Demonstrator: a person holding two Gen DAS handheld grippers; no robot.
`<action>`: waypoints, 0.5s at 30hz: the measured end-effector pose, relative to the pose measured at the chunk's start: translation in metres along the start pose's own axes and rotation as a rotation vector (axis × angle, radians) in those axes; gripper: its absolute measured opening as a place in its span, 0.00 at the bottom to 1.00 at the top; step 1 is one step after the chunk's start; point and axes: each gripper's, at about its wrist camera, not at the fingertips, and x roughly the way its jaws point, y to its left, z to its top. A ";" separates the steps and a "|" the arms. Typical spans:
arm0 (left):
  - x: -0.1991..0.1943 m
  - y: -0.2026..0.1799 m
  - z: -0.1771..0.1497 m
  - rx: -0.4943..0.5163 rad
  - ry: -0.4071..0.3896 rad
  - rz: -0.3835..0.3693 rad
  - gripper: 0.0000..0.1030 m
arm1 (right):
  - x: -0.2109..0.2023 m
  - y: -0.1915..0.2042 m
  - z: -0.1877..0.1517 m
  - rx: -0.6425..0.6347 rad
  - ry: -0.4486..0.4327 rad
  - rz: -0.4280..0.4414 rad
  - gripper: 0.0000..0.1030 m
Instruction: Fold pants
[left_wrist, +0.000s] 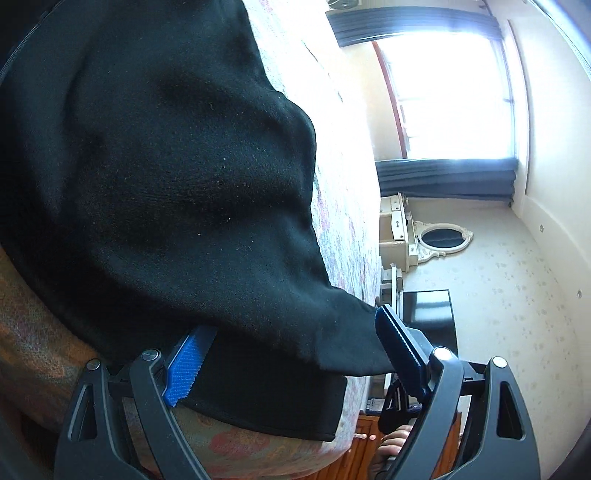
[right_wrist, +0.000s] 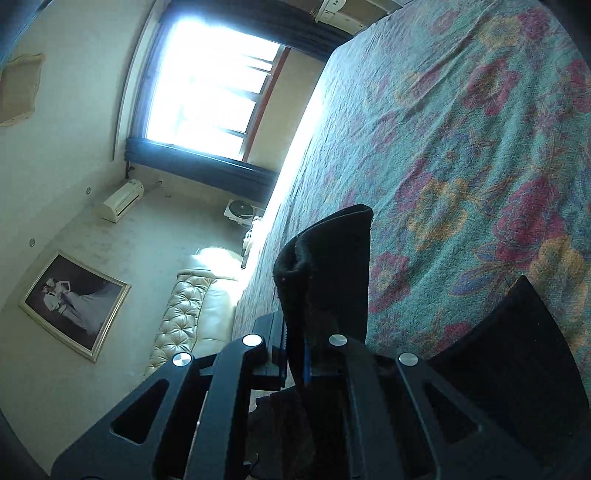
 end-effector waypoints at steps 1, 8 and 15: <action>-0.002 0.001 0.001 -0.015 0.000 0.002 0.83 | -0.003 -0.001 -0.002 0.005 -0.003 0.008 0.05; -0.006 -0.001 -0.008 -0.025 0.003 0.035 0.83 | -0.032 0.005 -0.012 0.023 -0.019 0.068 0.05; 0.000 -0.013 0.002 0.109 0.019 0.067 0.42 | -0.046 0.010 -0.019 0.005 -0.018 0.067 0.05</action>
